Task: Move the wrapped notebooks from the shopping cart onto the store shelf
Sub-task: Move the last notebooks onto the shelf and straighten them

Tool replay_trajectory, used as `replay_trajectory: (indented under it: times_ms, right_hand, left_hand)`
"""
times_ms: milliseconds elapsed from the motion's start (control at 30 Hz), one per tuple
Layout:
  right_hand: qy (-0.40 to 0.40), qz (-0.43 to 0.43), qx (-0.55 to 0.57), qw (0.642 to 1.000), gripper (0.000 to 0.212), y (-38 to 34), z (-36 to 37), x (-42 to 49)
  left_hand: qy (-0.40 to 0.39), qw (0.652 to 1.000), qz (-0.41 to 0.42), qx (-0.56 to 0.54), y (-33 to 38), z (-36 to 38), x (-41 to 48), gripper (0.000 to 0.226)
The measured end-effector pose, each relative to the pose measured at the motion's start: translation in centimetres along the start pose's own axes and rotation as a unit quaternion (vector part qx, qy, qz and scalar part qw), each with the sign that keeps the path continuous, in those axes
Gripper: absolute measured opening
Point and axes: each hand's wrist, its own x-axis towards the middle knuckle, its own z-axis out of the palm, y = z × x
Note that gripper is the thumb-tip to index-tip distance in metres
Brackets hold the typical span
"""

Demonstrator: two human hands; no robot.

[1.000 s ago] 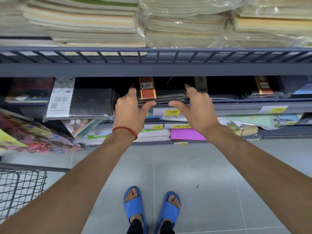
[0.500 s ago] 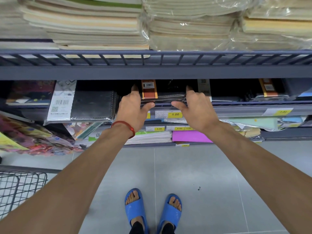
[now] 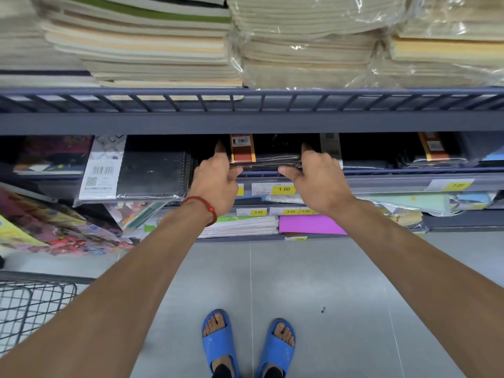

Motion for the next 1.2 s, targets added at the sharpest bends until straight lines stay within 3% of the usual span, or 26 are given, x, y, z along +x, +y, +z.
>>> replay_trajectory:
  times_ms: [300, 467, 667, 833, 1067, 1200]
  right_hand:
    - [0.015, -0.009, 0.005, 1.000, 0.046, -0.1, 0.0, -0.3]
    - [0.028, -0.011, 0.008, 1.000, 0.037, 0.2, 0.4, -0.3]
    - [0.040, -0.020, 0.005, 0.999, 0.037, 0.7, 0.3, -0.1]
    - [0.040, -0.025, 0.008, 0.999, 0.035, 0.5, 0.2, -0.2]
    - [0.031, -0.036, 0.003, 0.999, 0.037, 0.8, 0.1, -0.2]
    - [0.030, -0.016, 0.111, 0.993, 0.045, 1.0, -0.2, -0.4]
  left_hand:
    - [0.029, 0.999, -0.025, -0.028, -0.8, 0.4, 0.8, 0.016]
    - [0.051, 0.996, -0.041, -0.067, -0.9, 0.8, 0.9, 0.041]
    - [0.060, 0.995, -0.038, -0.071, -1.0, 0.9, 0.8, 0.025]
    - [0.066, 0.996, -0.026, -0.060, -1.2, 0.9, 1.0, 0.042]
    - [0.049, 0.997, -0.008, -0.065, -1.2, 0.8, 0.5, 0.029]
    - [0.052, 0.992, 0.014, -0.117, -1.2, 0.7, 0.0, 0.028]
